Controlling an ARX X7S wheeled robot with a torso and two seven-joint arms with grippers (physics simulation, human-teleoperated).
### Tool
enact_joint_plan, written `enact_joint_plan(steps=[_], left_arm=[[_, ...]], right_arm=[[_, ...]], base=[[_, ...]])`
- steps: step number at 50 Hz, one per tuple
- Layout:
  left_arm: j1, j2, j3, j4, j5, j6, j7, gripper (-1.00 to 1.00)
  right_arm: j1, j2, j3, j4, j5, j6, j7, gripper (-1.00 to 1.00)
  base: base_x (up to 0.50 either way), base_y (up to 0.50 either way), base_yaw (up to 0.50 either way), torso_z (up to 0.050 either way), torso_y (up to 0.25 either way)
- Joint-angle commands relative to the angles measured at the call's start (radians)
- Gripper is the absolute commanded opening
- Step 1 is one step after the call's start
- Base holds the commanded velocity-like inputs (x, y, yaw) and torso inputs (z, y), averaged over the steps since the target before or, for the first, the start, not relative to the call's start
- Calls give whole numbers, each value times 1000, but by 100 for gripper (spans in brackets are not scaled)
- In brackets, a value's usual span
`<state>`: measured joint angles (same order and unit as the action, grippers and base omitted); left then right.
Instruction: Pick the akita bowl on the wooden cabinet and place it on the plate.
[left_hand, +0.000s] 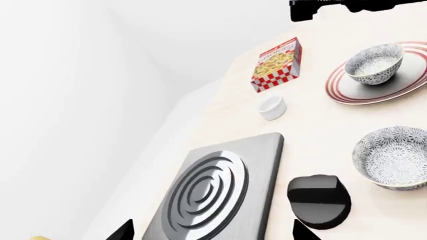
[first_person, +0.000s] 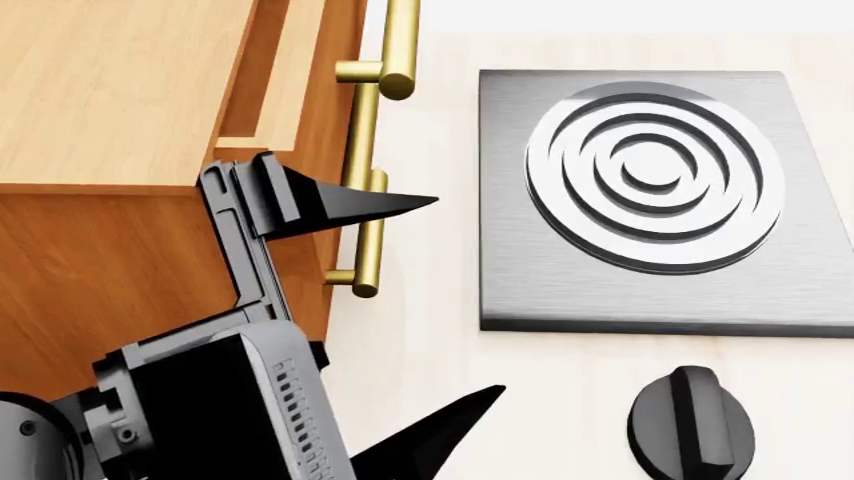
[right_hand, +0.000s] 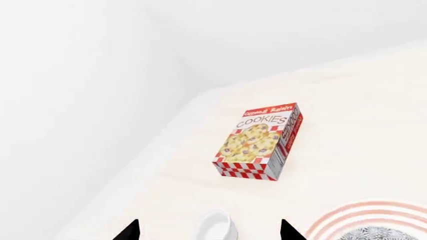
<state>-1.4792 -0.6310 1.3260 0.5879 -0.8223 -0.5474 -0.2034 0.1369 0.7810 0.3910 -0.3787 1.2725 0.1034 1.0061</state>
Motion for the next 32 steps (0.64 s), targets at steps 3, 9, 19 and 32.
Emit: enact_joint_plan(steps=[3, 9, 19, 32], left_arm=[[9, -11, -2, 1, 29, -2, -4, 100], [18, -18, -1, 4, 34, 5, -7, 100], [23, -27, -7, 6, 33, 13, -8, 100], [28, -34, -11, 10, 32, 17, -11, 100]], right_arm=[[90, 70, -45, -138, 38, 45, 31, 100], [151, 93, -92, -186, 44, 69, 47, 100], [288, 142, -167, -284, 93, 115, 81, 100], [439, 181, -231, -381, 174, 152, 121, 100]], base=[[0, 0, 0, 0, 3], [0, 0, 0, 0, 2], [0, 0, 0, 0, 2], [0, 0, 0, 0, 2]])
